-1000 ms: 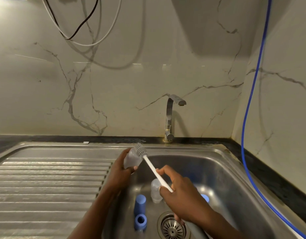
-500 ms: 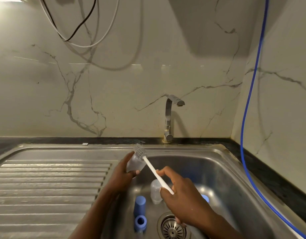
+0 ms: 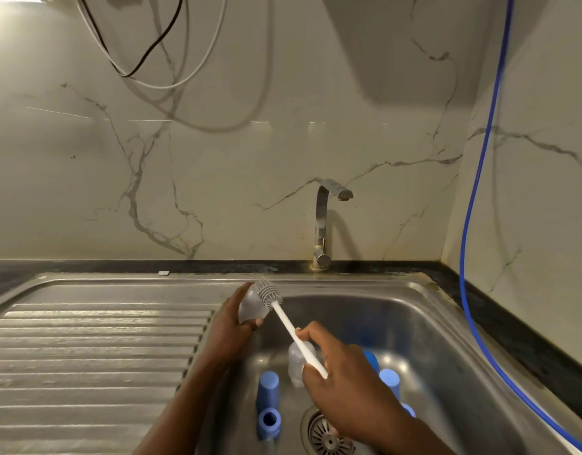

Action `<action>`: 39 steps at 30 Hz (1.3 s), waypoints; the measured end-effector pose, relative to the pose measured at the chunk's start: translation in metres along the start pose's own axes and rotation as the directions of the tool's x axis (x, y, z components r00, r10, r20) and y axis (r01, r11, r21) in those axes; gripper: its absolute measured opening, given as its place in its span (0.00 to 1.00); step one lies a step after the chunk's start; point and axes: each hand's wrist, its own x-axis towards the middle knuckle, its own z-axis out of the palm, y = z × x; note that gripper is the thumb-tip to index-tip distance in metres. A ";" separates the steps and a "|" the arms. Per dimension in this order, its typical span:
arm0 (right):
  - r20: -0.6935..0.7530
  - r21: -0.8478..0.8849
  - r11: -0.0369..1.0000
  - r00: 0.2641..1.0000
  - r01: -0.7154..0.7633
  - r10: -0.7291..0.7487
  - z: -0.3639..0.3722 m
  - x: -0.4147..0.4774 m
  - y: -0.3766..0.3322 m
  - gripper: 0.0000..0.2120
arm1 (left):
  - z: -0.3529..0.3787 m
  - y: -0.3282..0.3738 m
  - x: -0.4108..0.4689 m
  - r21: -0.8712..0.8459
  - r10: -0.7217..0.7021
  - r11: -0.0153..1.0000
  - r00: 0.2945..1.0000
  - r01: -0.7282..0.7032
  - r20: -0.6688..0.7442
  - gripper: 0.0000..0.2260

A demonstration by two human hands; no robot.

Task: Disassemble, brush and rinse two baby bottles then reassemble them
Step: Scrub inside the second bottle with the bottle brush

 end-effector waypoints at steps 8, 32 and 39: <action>0.024 0.108 0.990 0.996 -0.092 0.090 -0.007 0.017 0.001 0.15 | 0.005 0.012 -0.007 0.009 0.089 0.996 0.995 -0.090 0.037 0.32; 0.088 0.150 0.986 0.994 -0.077 0.064 -0.013 0.003 -0.006 0.18 | 0.004 0.012 -0.006 -0.277 -0.027 0.960 0.999 0.032 0.021 0.26; 0.036 0.161 0.983 0.996 -0.092 0.088 -0.017 0.014 0.003 0.16 | 0.009 0.013 -0.007 -0.195 0.022 0.981 0.986 0.011 0.164 0.29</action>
